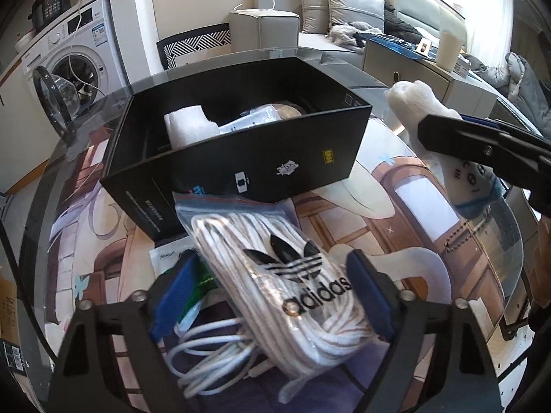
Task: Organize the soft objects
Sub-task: 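Lift the plush toy with right tool while left tool grasps the Adidas rope bag, then carry the rope bag with left tool while right tool carries the plush over the box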
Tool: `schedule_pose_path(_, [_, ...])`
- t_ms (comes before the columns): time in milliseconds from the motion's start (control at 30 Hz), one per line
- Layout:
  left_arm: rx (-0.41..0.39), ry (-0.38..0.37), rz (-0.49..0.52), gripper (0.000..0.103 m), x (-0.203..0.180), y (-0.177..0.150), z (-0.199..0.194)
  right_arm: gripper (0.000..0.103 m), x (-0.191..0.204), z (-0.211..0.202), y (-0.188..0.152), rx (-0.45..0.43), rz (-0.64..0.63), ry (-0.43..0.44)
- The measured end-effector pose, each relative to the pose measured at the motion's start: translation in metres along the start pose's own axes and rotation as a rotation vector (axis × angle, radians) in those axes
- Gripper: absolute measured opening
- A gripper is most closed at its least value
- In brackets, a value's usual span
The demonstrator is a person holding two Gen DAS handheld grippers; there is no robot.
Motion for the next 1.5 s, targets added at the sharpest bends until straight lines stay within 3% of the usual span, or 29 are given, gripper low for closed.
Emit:
schedule_pose_path(167, [-0.019,-0.028,0.009,0.059,-0.002,-0.002,-0.008,0.032,0.0,0.0,-0.001,0.0,-0.002,0.002])
schedule_pose_path(300, [-0.033,-0.058,-0.005,0.056,0.003,-0.004,-0.015,0.032,0.001,0.0,0.0,0.0,-0.003,0.003])
schedule_pose_path(1000, [-0.15,-0.151,-0.133,0.055,0.054,0.015,-0.064,0.032,0.011,-0.002,0.002,-0.017,-0.015,0.019])
schedule_pose_path(1500, [-0.169,-0.133,-0.194,0.055,0.086,0.048,-0.049,0.032,0.017,-0.005,0.01,-0.057,-0.018,0.03])
Point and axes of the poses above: each gripper's, at about its wrist camera, not at the fingertips, and z roughly the way its jaws point, x to its left, y to its top, the point moved 5 cm from there along z, roughly the way its jaws point, and after that the axes turned 11 degrees about y, right-handed, at the moved point
